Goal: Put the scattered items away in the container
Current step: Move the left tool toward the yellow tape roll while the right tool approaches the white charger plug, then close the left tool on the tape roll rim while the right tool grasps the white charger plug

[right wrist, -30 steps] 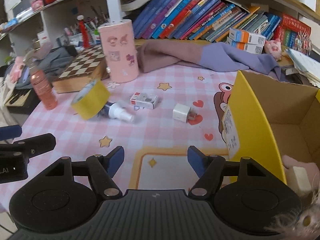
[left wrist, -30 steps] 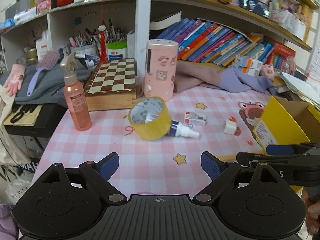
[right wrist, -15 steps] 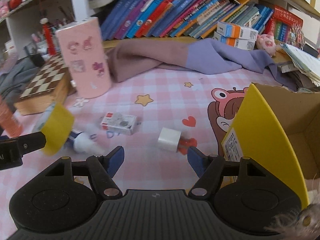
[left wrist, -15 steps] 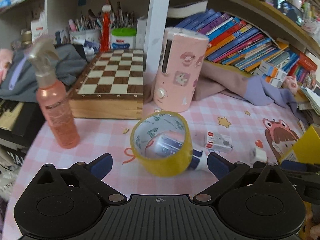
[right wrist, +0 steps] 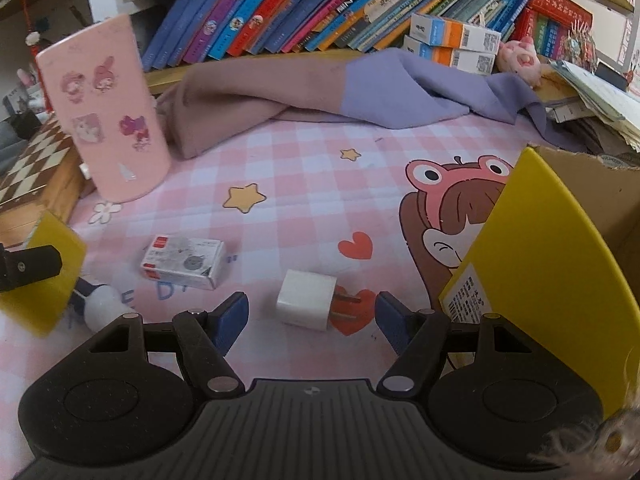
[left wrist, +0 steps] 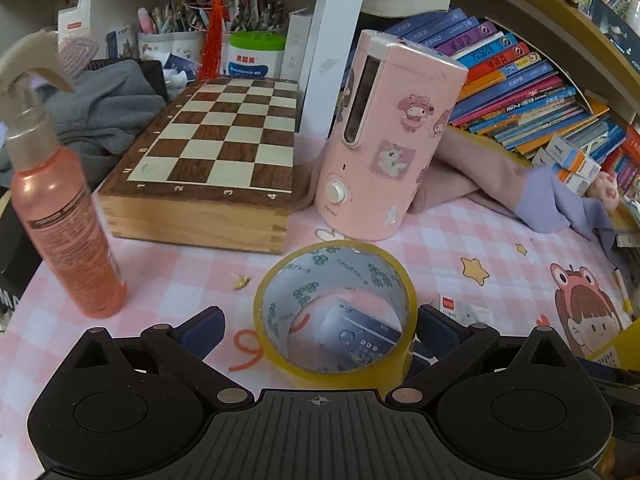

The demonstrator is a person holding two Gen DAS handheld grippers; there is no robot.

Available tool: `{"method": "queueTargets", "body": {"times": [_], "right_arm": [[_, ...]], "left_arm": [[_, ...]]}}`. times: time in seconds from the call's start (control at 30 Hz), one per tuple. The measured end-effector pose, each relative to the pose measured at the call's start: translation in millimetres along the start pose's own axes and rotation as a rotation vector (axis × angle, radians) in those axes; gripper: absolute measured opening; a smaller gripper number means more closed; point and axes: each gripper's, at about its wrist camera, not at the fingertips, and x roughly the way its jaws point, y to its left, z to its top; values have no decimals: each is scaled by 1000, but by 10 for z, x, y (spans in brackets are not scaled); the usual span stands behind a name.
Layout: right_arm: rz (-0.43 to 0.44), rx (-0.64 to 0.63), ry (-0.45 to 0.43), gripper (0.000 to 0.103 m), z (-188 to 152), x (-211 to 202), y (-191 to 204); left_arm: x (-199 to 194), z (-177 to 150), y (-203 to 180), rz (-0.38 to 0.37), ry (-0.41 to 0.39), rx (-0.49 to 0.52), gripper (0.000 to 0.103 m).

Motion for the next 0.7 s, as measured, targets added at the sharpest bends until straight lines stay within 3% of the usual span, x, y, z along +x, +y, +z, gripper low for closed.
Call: {"method": "queueTargets", "body": {"times": [0.13,0.37,0.43,0.47,0.7], "right_arm": [[-5,9,3,68,18,67,-33],[-6,9,14,55,8,117,-40],[-4,7,12,48,9,110,-40],[-3,7,11,44,9,104,-43],[14,18,0,44,9,18,-39]], "left_arm": [[81,48,-1,1,8,-15,102],[157,66,10,-14,23,-26,100],[164,66,4,-25,34,-23,88],[156,64,4,-34,35,-25,88],[10,19,-33,-33,13,-20,87]]}}
